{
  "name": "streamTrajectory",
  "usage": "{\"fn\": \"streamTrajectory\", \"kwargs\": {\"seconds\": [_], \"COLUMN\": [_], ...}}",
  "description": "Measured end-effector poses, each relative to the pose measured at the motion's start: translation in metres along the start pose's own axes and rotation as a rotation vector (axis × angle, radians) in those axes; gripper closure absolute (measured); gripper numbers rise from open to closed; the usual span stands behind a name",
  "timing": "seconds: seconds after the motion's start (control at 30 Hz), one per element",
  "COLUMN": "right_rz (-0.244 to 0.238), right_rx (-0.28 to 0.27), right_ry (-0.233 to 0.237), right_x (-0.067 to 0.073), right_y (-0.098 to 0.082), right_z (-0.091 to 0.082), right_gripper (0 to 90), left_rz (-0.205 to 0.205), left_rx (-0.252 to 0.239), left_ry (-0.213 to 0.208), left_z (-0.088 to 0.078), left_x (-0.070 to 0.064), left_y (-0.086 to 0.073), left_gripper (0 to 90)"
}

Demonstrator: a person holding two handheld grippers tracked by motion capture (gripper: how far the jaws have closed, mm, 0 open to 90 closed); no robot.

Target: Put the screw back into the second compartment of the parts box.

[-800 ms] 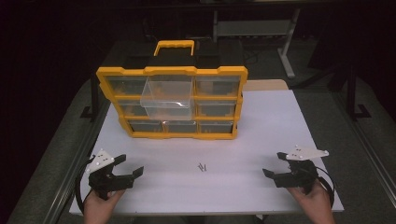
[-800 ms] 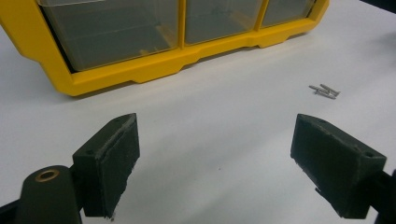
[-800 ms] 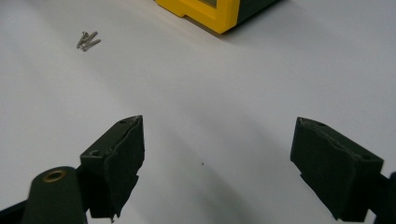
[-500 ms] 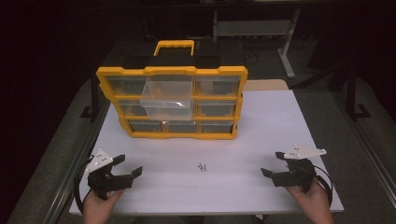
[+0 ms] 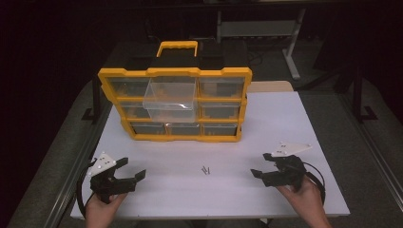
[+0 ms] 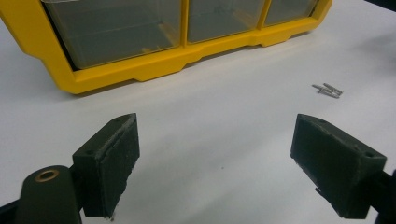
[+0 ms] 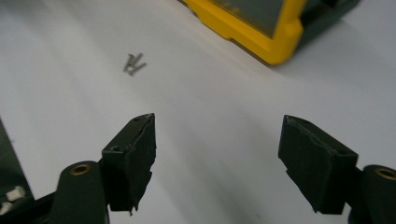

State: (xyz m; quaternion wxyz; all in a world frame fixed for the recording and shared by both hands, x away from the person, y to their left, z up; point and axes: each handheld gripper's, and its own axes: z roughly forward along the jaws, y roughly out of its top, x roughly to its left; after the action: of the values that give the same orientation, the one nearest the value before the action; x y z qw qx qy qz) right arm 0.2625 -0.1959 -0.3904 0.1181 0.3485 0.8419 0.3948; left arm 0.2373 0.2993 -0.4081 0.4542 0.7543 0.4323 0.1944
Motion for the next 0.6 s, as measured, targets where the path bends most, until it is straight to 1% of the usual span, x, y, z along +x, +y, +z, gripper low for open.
{"fn": "streamTrajectory", "kwargs": {"seconds": [0.03,0.1,0.2,0.23,0.27,0.4,0.43,0.6], "right_rz": [0.000,-0.013,-0.034,-0.028,-0.048,-0.079,-0.079,-0.090], "right_rx": [0.000,0.008,0.044,0.054,0.069,0.103,0.103,0.151], "right_ry": [0.000,0.025,0.051,0.059,0.070,0.097,0.097,0.133], "right_x": [0.000,0.005,0.014,0.016,0.020,0.026,0.026,0.035], "right_y": [0.000,0.009,0.021,0.025,0.033,0.046,0.046,0.059], "right_z": [0.000,0.007,0.019,0.023,0.031,0.049,0.049,0.071], "right_gripper": [28.9,31.0,34.0,35.0,37.1,41.4,41.4,47.2], "left_rz": [0.003,0.010,0.014,0.008,0.012,0.016,0.016,0.012], "left_rx": [0.001,0.006,0.005,0.002,0.000,0.005,0.005,0.006], "left_ry": [-0.001,0.000,-0.001,-0.002,-0.003,0.001,0.001,0.004], "left_z": [0.000,0.000,0.000,0.001,0.001,0.000,0.000,0.000], "left_x": [0.000,0.000,0.000,-0.001,-0.001,0.000,0.000,0.000], "left_y": [0.000,0.001,0.001,0.001,0.001,0.002,0.002,0.001], "left_gripper": [14.8,14.8,14.8,14.8,14.8,14.8,14.8,14.8]}}
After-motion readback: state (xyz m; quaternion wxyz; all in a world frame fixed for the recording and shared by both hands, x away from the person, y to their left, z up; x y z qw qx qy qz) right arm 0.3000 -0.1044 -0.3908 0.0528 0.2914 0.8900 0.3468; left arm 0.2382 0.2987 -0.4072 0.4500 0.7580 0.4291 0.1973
